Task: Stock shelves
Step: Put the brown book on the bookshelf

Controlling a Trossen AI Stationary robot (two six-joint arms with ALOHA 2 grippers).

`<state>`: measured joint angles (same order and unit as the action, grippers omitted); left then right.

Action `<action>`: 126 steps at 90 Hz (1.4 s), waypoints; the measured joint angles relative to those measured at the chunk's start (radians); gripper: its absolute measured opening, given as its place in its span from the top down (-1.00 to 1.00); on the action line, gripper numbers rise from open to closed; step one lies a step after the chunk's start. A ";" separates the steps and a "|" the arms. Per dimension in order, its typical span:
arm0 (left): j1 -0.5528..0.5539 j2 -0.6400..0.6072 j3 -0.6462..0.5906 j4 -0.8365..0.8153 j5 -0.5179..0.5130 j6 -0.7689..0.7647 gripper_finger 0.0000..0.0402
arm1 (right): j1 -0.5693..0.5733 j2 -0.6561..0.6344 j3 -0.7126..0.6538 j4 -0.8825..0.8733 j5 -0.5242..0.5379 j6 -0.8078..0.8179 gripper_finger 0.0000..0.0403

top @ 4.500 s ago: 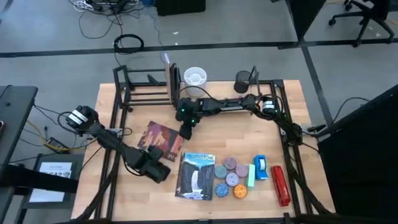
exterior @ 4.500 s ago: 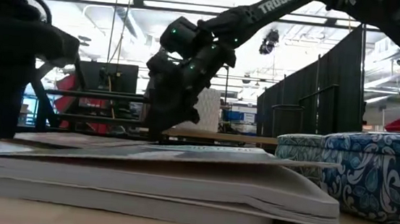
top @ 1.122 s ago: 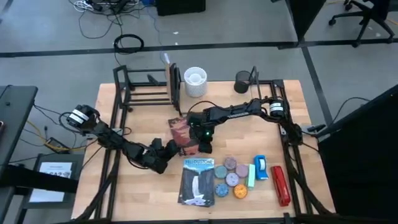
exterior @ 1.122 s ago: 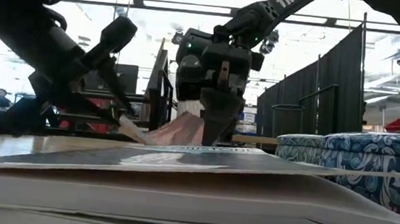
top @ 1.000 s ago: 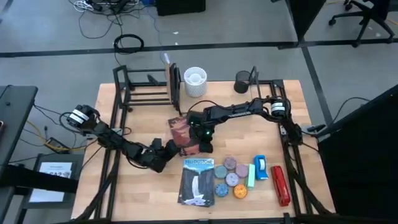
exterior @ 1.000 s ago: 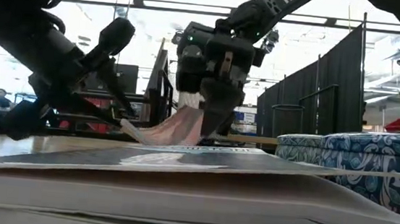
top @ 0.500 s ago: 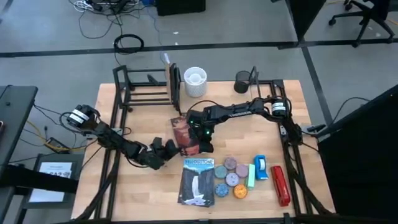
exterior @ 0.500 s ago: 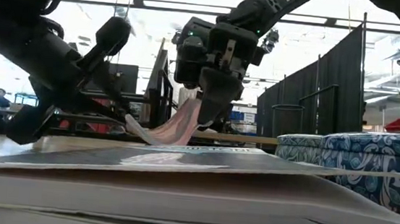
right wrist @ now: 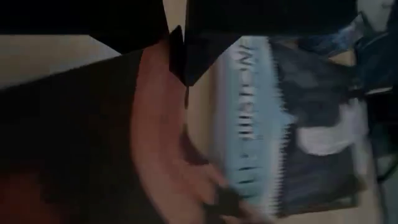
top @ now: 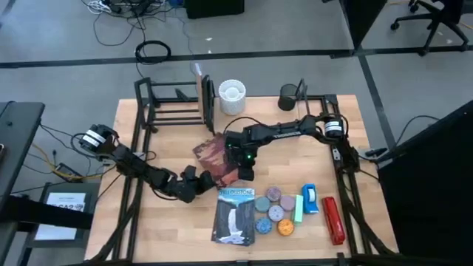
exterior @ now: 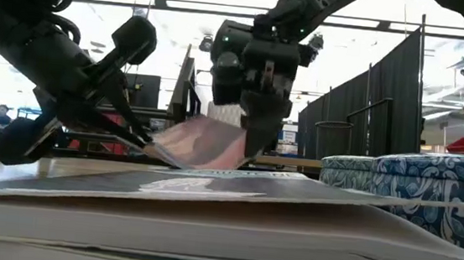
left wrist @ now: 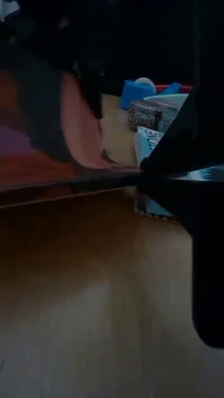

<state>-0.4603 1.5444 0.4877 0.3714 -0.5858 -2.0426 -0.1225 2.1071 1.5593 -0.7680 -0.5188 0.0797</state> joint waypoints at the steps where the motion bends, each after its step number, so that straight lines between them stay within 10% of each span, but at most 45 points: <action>1: 0.000 0.000 0.000 0.000 0.000 0.000 1.00 | -0.003 0.000 0.000 -0.001 0.000 0.002 0.85; 39: -0.004 -0.002 0.012 0.004 -0.006 0.017 1.00 | -0.109 -0.008 0.000 -0.070 0.047 0.072 -0.15; 70: -0.006 -0.001 0.011 0.002 0.009 -0.035 0.92 | -0.094 0.034 -0.002 0.013 0.044 0.122 0.00; 106: 0.005 -0.001 0.010 -0.085 0.191 -0.164 -0.12 | -0.046 0.034 -0.002 0.041 0.028 0.125 0.14; 126: 0.076 0.013 0.014 -0.120 0.192 -0.164 -0.28 | -0.031 0.034 -0.002 0.053 0.028 0.137 0.15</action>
<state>-0.3844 1.5573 0.5018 0.2512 -0.3935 -2.2066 -0.1532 2.1414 1.5570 -0.7151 -0.4911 0.2166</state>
